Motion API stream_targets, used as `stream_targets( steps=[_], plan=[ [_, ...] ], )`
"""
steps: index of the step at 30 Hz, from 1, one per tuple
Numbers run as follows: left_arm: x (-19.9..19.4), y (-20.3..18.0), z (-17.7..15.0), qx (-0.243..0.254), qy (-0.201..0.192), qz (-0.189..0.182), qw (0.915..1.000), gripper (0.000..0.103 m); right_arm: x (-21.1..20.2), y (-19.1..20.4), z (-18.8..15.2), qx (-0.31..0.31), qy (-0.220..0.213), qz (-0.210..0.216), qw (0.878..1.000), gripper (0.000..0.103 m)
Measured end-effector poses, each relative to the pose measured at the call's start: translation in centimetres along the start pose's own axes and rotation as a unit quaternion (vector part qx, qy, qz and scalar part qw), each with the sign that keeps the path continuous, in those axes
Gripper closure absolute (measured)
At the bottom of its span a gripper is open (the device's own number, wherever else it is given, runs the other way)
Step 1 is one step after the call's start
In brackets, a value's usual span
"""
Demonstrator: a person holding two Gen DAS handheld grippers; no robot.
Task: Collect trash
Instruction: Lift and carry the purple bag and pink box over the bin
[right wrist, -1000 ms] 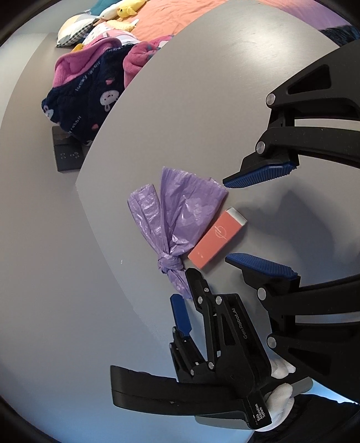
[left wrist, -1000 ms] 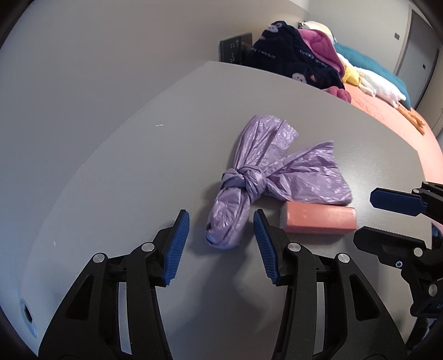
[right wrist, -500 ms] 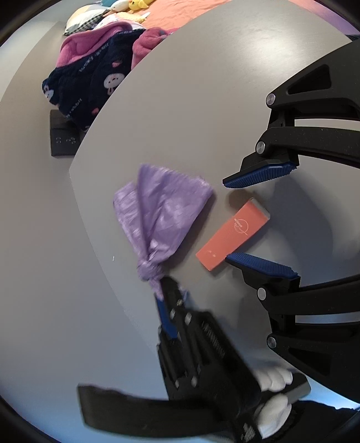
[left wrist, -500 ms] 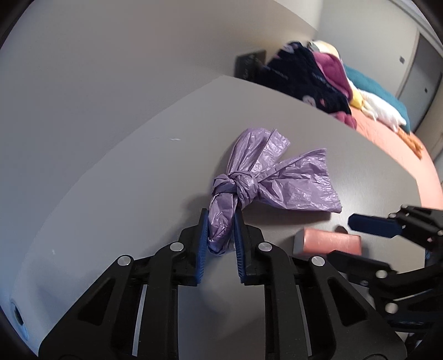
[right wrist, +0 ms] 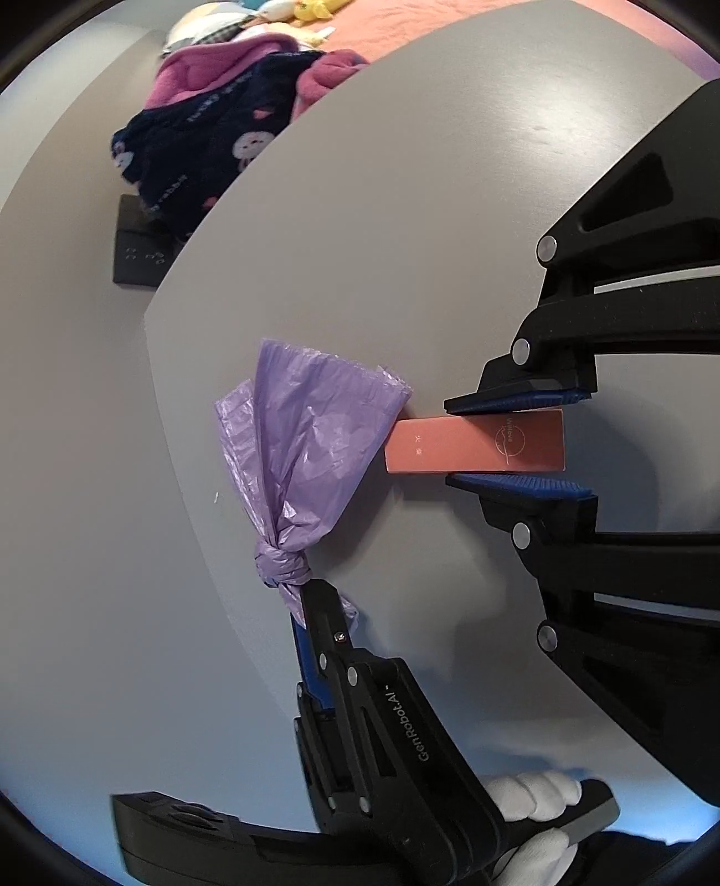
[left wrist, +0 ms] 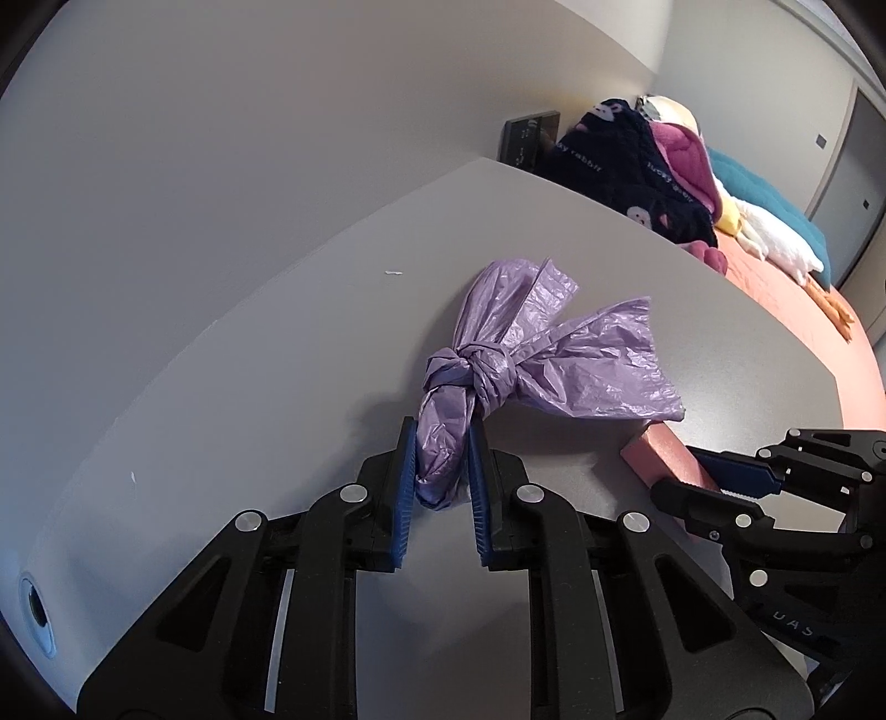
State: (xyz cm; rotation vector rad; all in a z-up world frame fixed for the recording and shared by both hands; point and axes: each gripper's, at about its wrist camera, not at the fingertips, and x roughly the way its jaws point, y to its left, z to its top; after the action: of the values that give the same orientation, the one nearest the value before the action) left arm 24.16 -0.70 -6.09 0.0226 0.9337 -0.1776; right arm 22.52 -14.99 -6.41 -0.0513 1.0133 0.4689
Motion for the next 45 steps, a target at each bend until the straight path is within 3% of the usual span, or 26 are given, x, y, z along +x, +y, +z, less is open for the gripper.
stream_targets(
  steps=[12,45],
  plan=[
    [-2.5,-2.5,0.0,0.012,-0.014,-0.017,0.9997,0.086,-3.9,-0.5,-1.6,0.038,-0.017,0.024,0.999,0.081],
    [-10.7,-13.8,-1.7,0.094,-0.068,-0.079,0.9901,0.086,-16.8,-4.6,-10.9,0.110,-0.098,0.011,0.989,0.081]
  ],
)
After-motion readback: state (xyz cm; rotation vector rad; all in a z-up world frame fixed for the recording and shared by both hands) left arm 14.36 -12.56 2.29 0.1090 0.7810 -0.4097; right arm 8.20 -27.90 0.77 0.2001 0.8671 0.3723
